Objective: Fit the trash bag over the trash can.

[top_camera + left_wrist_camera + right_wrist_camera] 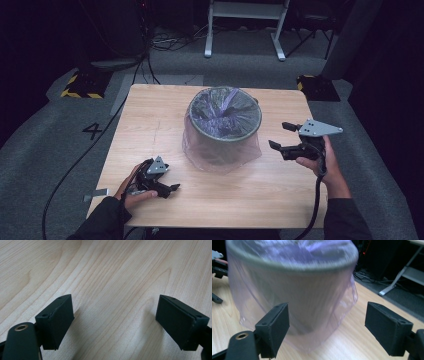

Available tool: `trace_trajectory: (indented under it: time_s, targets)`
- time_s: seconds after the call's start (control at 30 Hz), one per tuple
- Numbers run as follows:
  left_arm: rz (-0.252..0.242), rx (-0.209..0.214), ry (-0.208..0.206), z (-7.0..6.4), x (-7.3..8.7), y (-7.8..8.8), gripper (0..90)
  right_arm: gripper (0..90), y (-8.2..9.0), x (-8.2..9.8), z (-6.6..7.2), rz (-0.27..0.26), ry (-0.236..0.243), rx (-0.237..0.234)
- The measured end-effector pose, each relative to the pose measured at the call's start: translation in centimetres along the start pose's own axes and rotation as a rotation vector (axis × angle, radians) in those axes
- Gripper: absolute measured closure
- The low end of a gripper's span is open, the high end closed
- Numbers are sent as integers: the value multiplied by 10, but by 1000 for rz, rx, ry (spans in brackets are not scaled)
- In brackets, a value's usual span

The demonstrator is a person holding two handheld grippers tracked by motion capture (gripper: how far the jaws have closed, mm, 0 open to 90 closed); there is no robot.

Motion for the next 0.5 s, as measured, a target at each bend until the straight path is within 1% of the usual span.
trace_trajectory:
  time_s: [0.03, 0.07, 0.1, 0.13, 0.17, 0.23, 0.27, 0.33, 0.37, 0.4, 0.5]
  targets:
    - [0, 0, 0, 0, 0, 0, 144, 199, 0, 0, 0, 0, 0, 0]
    - [1, 0, 0, 0, 0, 0, 144, 200, -1, -9, 3, -7, 13, 0]
    - [1, 0, 0, 0, 0, 0, 144, 200, -1, -13, 4, -10, 18, -3]
    - [0, 1, 0, 0, 0, 0, 144, 200, -1, -13, 4, -10, 18, -3]
    - [1, 0, 0, 0, 0, 0, 144, 200, -2, -21, 7, -23, 23, -11]
    - [1, 0, 0, 0, 0, 0, 144, 200, -2, -28, 8, -28, 25, -17]
    - [-1, 0, 2, 0, 0, 0, 144, 200, -3, -31, 9, -30, 30, -12]
    - [-1, 0, 2, 0, 0, 0, 144, 200, -3, -34, 9, -31, 27, -10]
    - [-1, 0, 1, 0, 0, 0, 144, 200, -4, -40, 9, -41, 19, -12]
    - [-1, 0, 1, 0, 0, 0, 144, 200, -5, -41, 9, -42, 15, -10]
    - [0, 0, 1, 0, 0, 0, 144, 200, -6, -46, 9, -54, 9, -21]
Point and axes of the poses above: each handheld gripper's, and its own axes: y roughly backward along the jaws, x roughly out of its underside, z roughly to its left, the point moved 4 cm from there along -y, roughly forward along the jaws, and after that the axes turned 6 degrees about z, right-handed, at the moved point
